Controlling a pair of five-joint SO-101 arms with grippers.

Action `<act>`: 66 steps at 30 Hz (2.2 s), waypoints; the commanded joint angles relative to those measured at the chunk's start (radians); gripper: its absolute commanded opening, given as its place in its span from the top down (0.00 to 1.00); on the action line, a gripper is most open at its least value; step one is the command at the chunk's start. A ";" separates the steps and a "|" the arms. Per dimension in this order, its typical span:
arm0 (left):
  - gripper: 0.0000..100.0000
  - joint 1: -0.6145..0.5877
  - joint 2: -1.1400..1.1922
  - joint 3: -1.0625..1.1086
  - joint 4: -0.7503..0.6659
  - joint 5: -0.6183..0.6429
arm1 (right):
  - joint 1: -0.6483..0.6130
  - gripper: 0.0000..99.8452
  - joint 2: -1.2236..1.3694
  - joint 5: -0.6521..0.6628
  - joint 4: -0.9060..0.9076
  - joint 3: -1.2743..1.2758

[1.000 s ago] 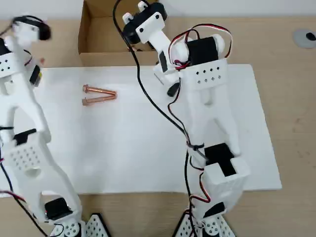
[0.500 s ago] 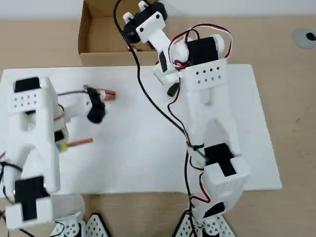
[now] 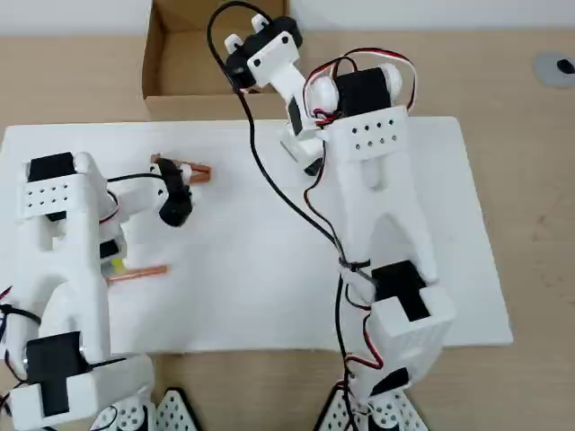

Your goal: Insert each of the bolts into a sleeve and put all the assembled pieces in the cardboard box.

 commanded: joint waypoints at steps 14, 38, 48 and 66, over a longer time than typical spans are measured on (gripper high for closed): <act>0.86 0.121 -0.051 -0.193 -0.138 1.284 | 0.013 0.99 -0.062 -0.006 0.009 0.004; 0.86 -0.068 -0.045 0.147 -0.112 2.671 | 0.012 0.99 -0.058 0.000 0.008 0.001; 0.86 -0.074 -0.044 0.189 -0.164 2.720 | 0.012 0.99 -0.061 0.000 0.008 0.004; 0.86 -0.112 -0.044 0.371 -0.446 2.748 | 0.012 0.99 -0.062 0.000 0.011 -0.002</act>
